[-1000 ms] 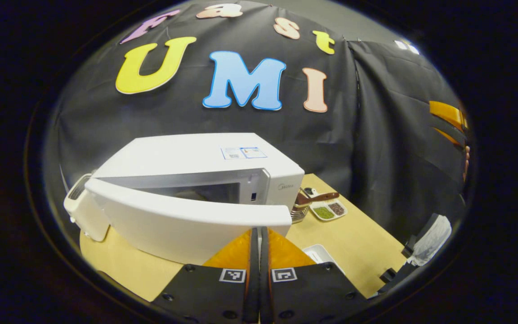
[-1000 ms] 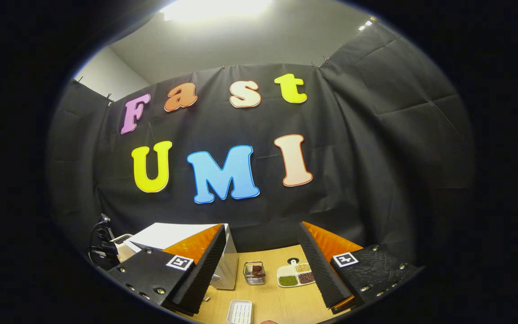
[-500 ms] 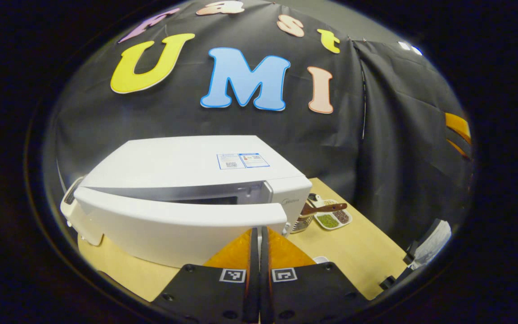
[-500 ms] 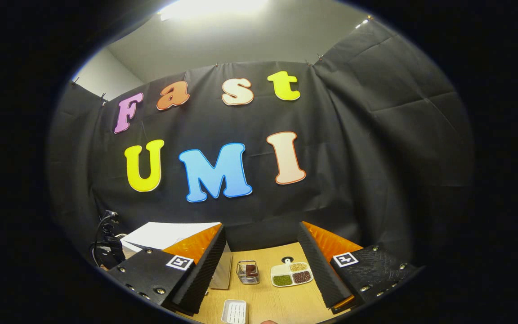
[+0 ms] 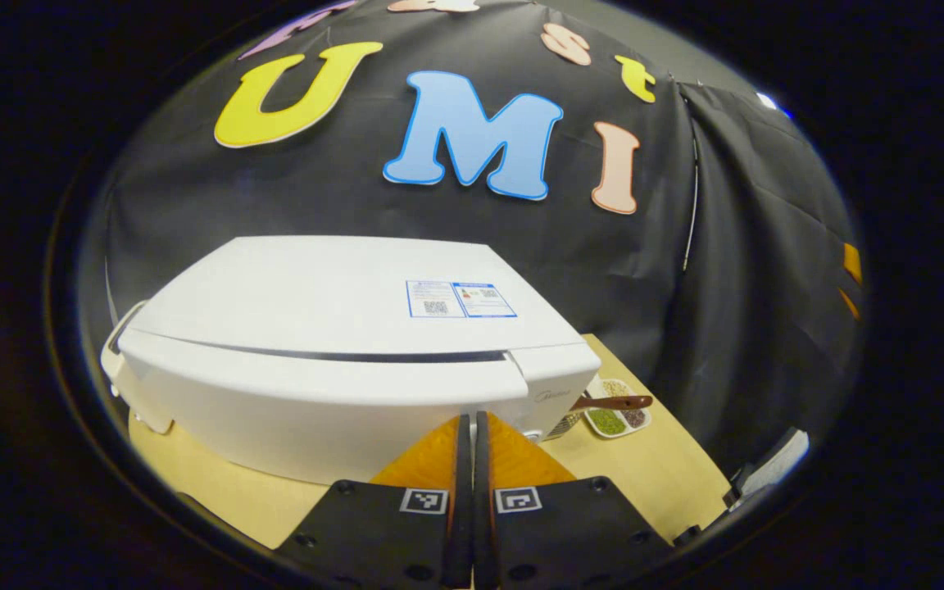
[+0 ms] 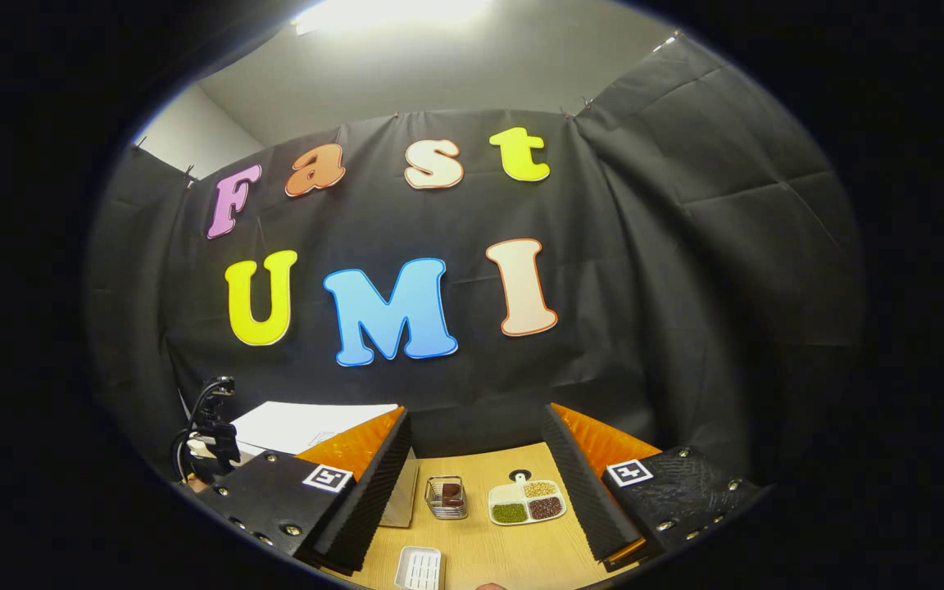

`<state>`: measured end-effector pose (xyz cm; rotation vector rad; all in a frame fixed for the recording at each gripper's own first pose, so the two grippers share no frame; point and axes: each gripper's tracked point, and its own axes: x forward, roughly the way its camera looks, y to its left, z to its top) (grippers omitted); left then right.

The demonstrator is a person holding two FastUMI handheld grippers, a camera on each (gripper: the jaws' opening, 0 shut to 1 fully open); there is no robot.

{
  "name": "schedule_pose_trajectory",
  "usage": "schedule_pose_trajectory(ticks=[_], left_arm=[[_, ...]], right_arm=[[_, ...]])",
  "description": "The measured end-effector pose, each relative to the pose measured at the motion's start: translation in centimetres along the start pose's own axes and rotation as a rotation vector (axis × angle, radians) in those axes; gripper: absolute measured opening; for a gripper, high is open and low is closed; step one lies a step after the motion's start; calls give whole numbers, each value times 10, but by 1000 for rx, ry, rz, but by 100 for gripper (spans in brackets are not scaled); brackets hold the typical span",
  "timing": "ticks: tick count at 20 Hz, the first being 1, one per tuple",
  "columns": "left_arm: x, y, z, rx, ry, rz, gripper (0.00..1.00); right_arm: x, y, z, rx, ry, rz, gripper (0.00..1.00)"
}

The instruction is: Open the microwave oven with the left hand, put the food in, and close the microwave oven.

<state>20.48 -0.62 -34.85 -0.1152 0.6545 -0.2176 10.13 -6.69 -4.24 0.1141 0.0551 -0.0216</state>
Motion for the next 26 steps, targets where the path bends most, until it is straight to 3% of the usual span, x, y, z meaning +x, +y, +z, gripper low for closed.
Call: schedule_pose_trajectory(ticks=[15, 16, 18, 20, 23, 26], left_arm=[[4, 1, 3, 24, -28, -1, 7], [5, 8, 9, 34, -44, 27, 7], [8, 4, 8, -2, -26, 2, 6], [5, 5, 10, 40, -43, 17, 7], [-16, 0, 39, 38, -107, 15, 6], [-69, -12, 80, 37, -209, 3, 7]], right_arm=[[-9, 8, 4, -16, 0, 14, 97], [-11, 9, 3, -14, 0, 15, 97], [-15, 10, 3, -15, 3, 17, 97], [-19, 11, 7, -24, -7, 13, 97], [-23, 17, 6, -19, -8, 18, 96], [-21, 32, 8, -1, -8, 42, 96]])
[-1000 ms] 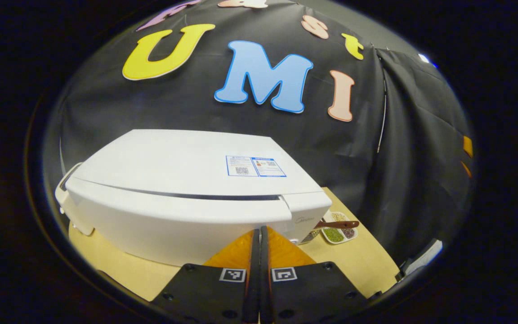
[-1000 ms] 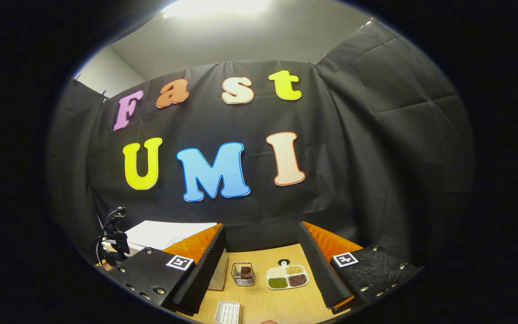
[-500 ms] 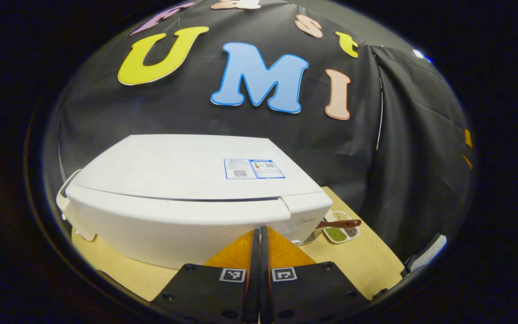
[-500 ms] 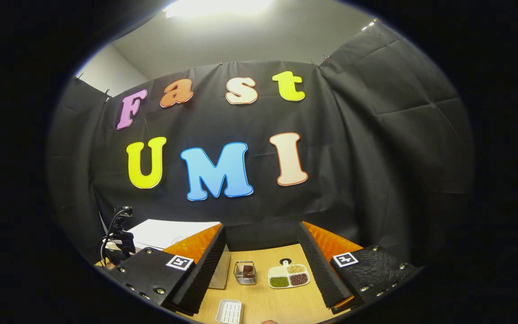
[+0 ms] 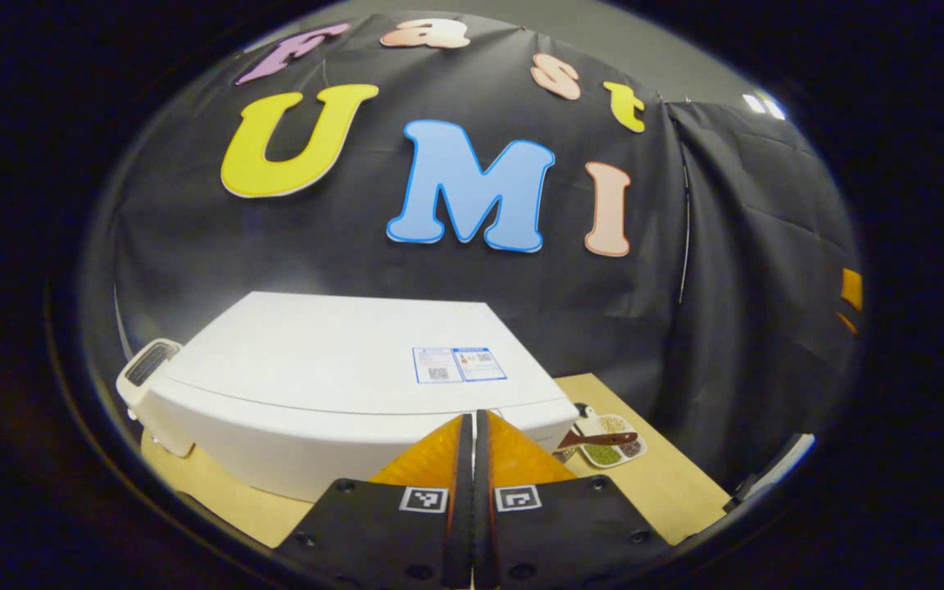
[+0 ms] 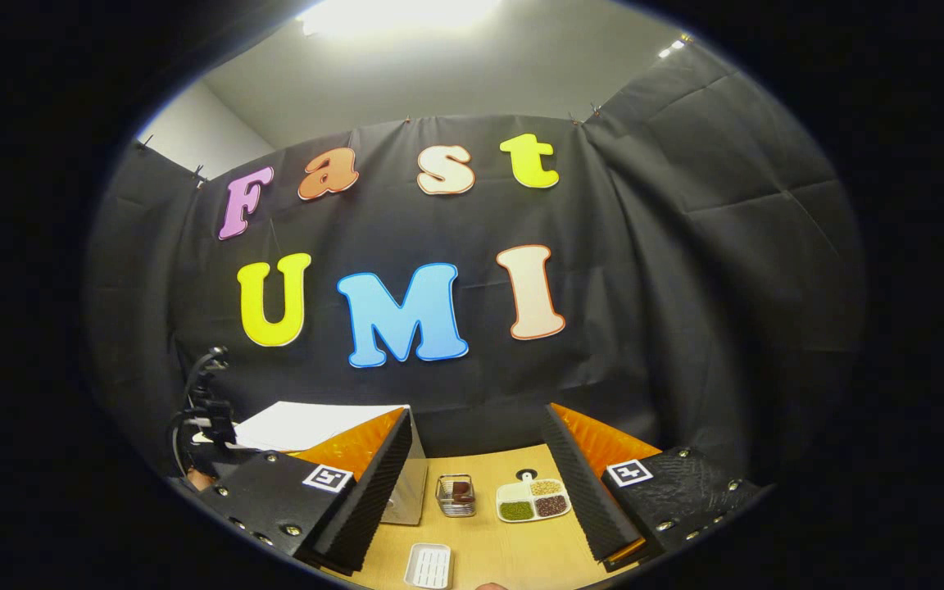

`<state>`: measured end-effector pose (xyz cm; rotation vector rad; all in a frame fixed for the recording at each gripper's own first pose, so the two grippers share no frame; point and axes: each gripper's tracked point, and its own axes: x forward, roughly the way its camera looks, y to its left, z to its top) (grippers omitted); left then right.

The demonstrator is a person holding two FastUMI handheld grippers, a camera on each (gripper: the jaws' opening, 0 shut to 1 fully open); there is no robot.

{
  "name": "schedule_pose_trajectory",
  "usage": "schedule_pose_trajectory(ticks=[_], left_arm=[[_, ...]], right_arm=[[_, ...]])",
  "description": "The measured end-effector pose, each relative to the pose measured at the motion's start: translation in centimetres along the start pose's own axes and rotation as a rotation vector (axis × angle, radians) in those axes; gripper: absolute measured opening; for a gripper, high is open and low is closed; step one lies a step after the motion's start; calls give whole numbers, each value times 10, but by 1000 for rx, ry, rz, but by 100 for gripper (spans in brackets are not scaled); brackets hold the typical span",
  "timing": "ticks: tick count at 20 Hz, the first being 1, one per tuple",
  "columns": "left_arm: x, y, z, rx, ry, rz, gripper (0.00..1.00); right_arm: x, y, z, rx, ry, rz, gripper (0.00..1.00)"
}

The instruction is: Open the microwave oven with the left hand, put the food in, and close the microwave oven.

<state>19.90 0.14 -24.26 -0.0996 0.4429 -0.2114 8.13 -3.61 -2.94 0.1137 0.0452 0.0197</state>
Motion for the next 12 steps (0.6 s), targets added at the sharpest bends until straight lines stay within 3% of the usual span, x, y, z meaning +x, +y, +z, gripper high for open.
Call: schedule_pose_trajectory(ticks=[4, 5, 9, 12], left_arm=[[-83, -3, 80, 91, -183, 1, 8], [-102, -3, 104, 110, -239, 2, 19], [-197, 16, 179, 145, -396, 106, 95], [-246, 19, 199, 172, -447, 124, 96]], right_arm=[[7, 28, 11, -6, -2, 33, 97], [8, 34, 16, -9, -10, 37, 97], [6, 61, 30, -24, 10, 54, 97], [-3, 81, 49, -32, -17, 60, 96]])
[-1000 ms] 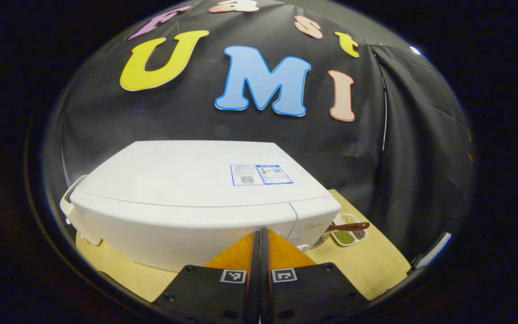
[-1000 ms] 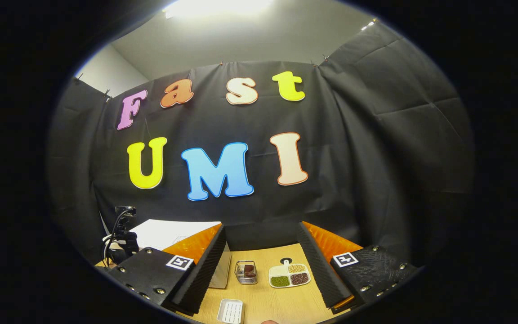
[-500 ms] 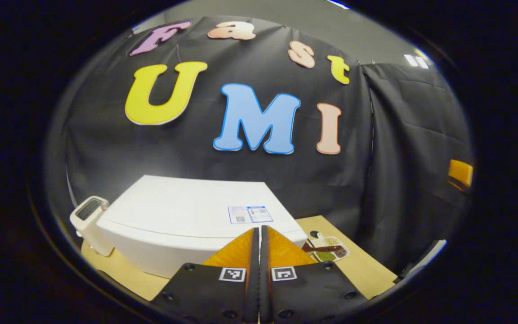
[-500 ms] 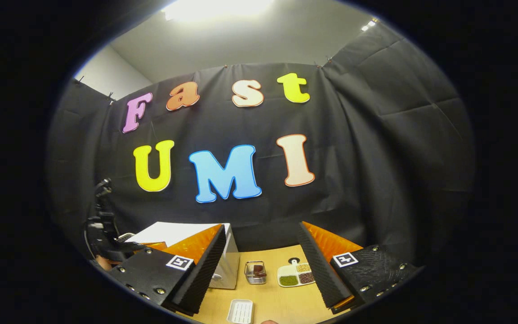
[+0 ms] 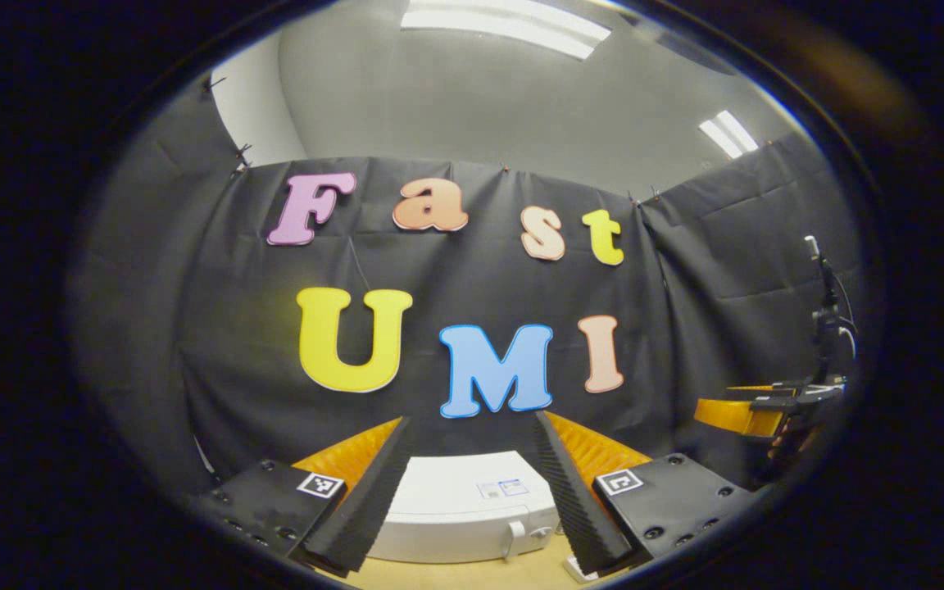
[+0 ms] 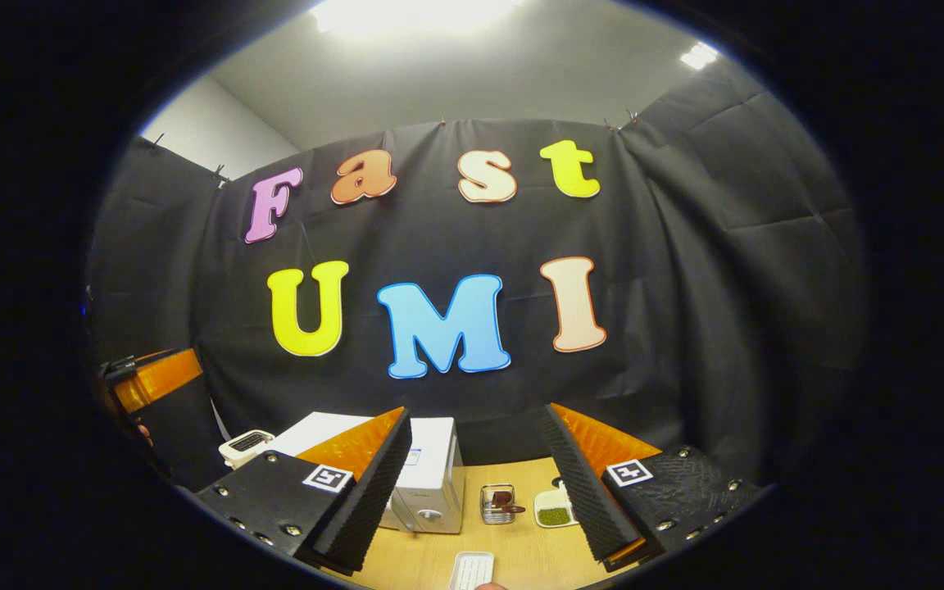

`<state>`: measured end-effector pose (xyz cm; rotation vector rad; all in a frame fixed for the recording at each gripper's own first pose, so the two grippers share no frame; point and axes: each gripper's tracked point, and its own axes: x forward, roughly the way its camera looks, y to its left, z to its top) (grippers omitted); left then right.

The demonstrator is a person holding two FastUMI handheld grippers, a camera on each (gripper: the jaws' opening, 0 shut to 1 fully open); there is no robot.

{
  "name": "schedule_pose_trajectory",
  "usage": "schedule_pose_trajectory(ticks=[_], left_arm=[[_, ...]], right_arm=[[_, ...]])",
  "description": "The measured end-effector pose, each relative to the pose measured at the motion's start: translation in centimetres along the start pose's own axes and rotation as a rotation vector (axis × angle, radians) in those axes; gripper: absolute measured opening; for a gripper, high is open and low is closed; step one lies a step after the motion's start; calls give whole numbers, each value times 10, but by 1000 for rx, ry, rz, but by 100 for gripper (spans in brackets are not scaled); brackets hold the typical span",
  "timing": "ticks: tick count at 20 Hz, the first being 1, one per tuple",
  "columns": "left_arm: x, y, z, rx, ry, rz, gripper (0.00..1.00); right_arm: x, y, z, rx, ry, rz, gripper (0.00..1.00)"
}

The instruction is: Open the microwave oven with the left hand, put the food in, and close the microwave oven.

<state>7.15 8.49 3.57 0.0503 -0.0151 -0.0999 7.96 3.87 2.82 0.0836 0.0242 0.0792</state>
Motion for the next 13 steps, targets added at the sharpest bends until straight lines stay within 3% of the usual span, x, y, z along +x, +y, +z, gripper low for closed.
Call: schedule_pose_trajectory(ticks=[6, 13], left_arm=[[-40, 39, 7, -34, 8, 25, 95], [-55, 68, 19, -89, -36, 32, 98]], right_arm=[[-26, 31, 24, -9, -35, -37, 96], [-50, 60, 32, -63, -62, -43, 96]])
